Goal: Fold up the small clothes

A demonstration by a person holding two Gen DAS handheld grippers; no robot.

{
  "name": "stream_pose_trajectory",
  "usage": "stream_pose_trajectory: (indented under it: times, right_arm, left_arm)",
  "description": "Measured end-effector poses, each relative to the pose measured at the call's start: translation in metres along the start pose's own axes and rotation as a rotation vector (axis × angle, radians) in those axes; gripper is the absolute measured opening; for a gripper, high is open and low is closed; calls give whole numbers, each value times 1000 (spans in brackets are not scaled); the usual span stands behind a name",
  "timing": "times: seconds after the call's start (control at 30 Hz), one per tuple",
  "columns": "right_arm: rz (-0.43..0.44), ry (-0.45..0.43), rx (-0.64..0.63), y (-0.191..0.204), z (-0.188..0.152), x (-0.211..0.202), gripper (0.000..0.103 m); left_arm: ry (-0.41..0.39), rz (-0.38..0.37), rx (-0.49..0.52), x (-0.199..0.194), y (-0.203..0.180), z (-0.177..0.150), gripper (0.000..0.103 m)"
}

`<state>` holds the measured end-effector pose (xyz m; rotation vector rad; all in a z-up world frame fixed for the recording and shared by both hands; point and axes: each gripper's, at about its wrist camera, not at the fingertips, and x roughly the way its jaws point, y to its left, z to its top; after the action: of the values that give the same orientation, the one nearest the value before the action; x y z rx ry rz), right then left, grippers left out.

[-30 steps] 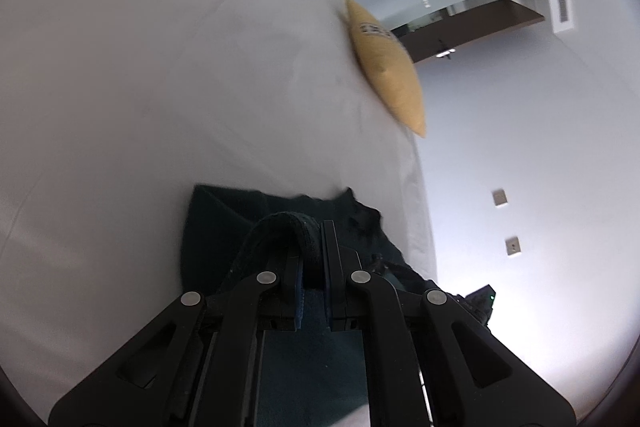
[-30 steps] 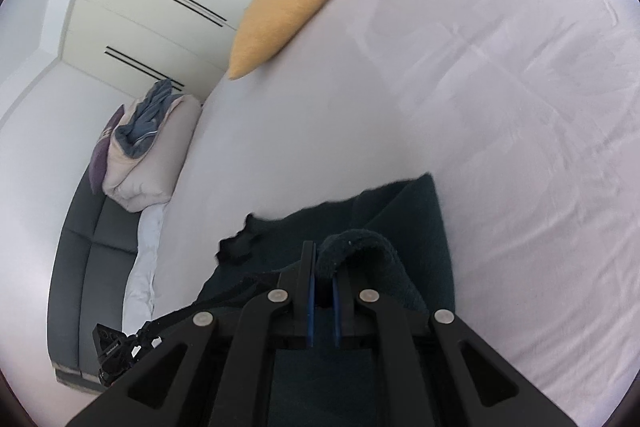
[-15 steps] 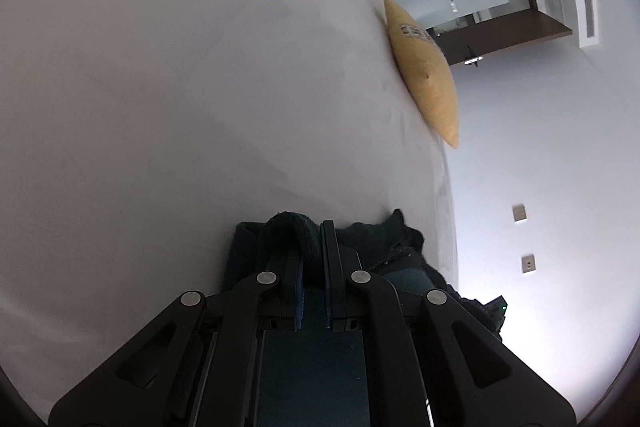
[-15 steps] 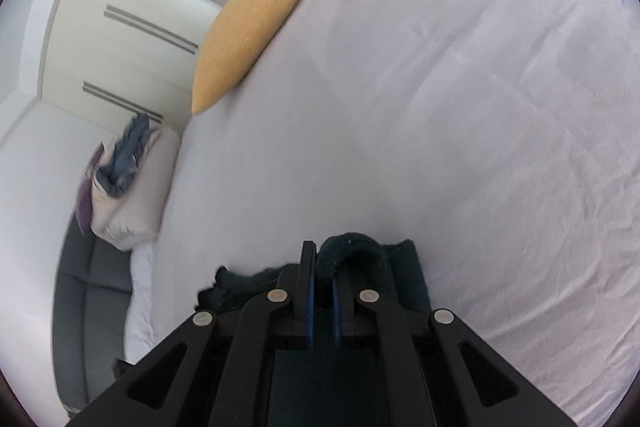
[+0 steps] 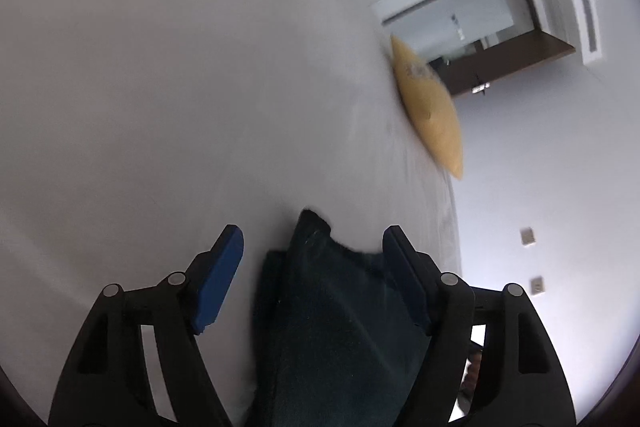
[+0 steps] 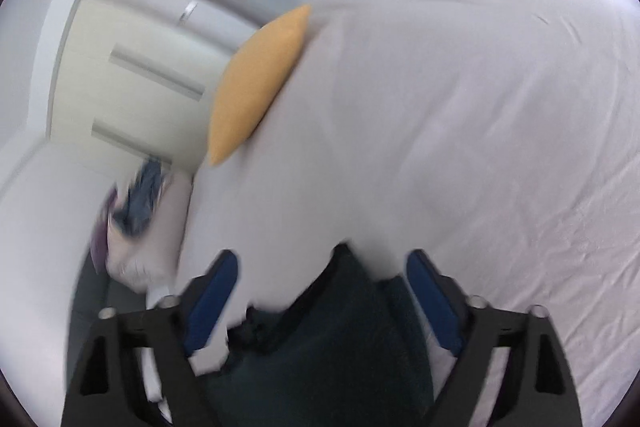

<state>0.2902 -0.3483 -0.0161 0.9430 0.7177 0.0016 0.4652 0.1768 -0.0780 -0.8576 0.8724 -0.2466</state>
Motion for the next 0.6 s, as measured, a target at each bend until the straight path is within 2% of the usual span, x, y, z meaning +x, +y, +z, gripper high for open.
stream_pose_trajectory:
  times: [0.07,0.13,0.17,0.2,0.27,0.33,0.4,0.47,0.5,0.53,0.6]
  right_arm:
    - [40,148,-140,34,-22,11,60]
    - [87,293,-249,64,-52,27,56]
    - [101,382,-313,81,-73,38,53]
    - [97,467,-369,96,-95,51,51]
    - [78,569,-427,113,-129,76,48]
    - [40,565,-440,116,-138,97,48]
    - [14,522,-380,106,-127,111,41]
    - [-19,460,-302,88,-108,120,16]
    - [-43,426,-255,76,-96,122,11]
    - [-65,384,-221,66,-85,120,0]
    - [-108,292,-190,51,-64,116,0]
  left_arm:
    - [-20,-8,65,-10,-23,-11,71]
    - [-2,-23,151,-6,-48,-30,71]
    - [35,-15,215,4,-65,-46,71]
    - [64,2,266,14,-76,-60,71]
    - [112,52,353,36,-88,-86,71]
    - [146,85,373,55,-87,-103,71]
    - [158,123,351,70,-71,-112,70]
    - [135,93,323,70,-57,-112,62]
    - [130,77,315,68,-53,-111,61]
    - [128,60,307,67,-49,-110,61]
    - [127,37,307,67,-43,-109,60]
